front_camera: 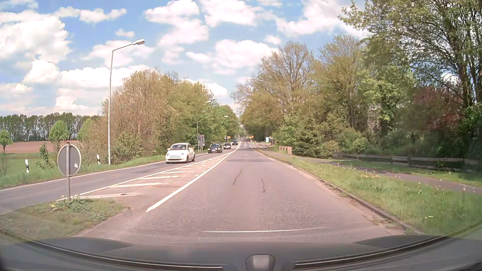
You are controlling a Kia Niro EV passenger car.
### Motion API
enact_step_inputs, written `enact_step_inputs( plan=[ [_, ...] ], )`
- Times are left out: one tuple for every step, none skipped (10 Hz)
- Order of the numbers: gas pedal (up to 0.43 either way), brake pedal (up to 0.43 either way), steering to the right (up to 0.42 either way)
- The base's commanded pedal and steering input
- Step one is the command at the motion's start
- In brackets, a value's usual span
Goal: Follow the waypoints while adhering to traffic rules and regulations
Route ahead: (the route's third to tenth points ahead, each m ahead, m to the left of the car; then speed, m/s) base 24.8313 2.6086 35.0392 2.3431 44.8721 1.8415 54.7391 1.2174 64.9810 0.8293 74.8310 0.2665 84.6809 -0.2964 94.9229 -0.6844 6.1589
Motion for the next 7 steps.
enact_step_inputs(
  plan=[
    [0.067, 0.0, 0.084],
    [0.059, 0.0, 0.071],
    [0.059, 0.0, 0.055],
    [0.067, 0.0, 0.033],
    [0.067, 0.0, 0.016],
    [0.067, 0.0, -0.003],
    [0.079, 0.0, -0.018]
  ],
)
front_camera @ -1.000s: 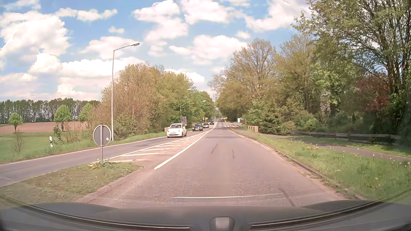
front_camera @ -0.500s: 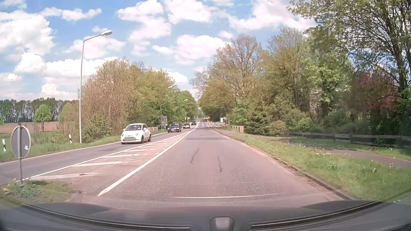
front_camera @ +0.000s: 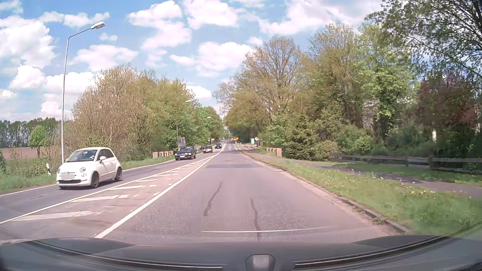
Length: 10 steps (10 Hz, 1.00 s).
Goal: Follow the waypoints while adhering to traffic rules and regulations
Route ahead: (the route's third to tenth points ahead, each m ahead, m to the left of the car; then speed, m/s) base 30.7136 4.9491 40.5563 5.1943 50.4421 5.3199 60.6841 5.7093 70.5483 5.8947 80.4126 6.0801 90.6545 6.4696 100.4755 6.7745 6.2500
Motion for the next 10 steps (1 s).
enact_step_inputs(
  plan=[
    [0.079, 0.0, -0.026],
    [0.079, 0.0, -0.029],
    [0.098, 0.0, -0.029],
    [0.11, 0.0, -0.03],
    [0.13, 0.0, -0.026],
    [0.138, 0.0, -0.025],
    [0.15, 0.0, -0.025],
    [0.169, 0.0, -0.024],
    [0.157, 0.0, -0.023],
    [0.13, 0.0, -0.021]
  ],
)
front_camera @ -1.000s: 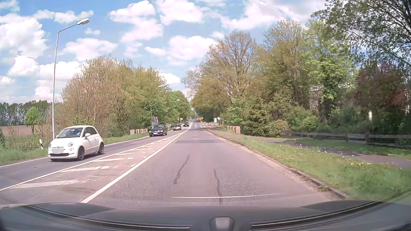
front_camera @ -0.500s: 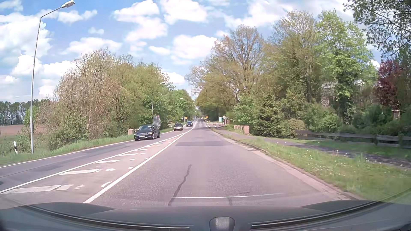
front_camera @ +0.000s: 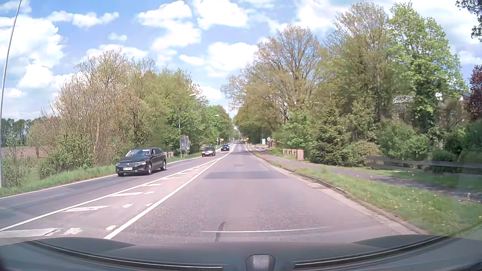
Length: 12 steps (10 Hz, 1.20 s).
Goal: Follow the waypoints while adhering to traffic rules and regulations
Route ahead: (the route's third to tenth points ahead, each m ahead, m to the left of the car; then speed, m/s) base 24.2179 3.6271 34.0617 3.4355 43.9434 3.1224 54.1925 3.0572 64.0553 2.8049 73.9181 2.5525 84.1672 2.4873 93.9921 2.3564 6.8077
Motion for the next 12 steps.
enact_step_inputs(
  plan=[
    [0.067, 0.0, -0.019],
    [0.067, 0.0, -0.019],
    [0.067, 0.0, -0.018],
    [0.079, 0.0, -0.014],
    [0.11, 0.0, -0.009],
    [0.197, 0.0, -0.005],
    [0.197, 0.0, -0.001],
    [0.197, 0.0, 0.002],
    [0.197, 0.0, 0.004],
    [0.197, 0.0, 0.006],
    [0.197, 0.0, 0.007],
    [0.197, 0.0, 0.012]
  ],
)
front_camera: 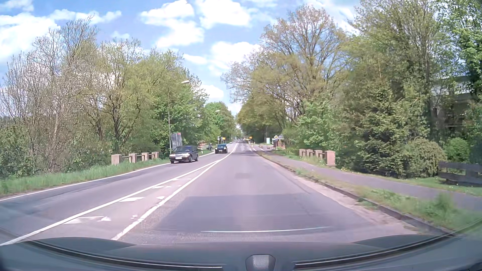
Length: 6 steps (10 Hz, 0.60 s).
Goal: Follow the waypoints while adhering to traffic rules and regulations
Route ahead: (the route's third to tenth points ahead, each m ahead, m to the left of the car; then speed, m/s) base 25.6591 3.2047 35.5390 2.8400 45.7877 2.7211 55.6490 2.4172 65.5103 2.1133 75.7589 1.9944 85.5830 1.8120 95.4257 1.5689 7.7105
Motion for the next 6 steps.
enact_step_inputs(
  plan=[
    [0.197, 0.0, 0.016],
    [0.197, 0.0, 0.016],
    [0.197, 0.0, 0.015],
    [0.197, 0.0, 0.012],
    [0.189, 0.0, 0.011],
    [0.189, 0.0, 0.011]
  ],
)
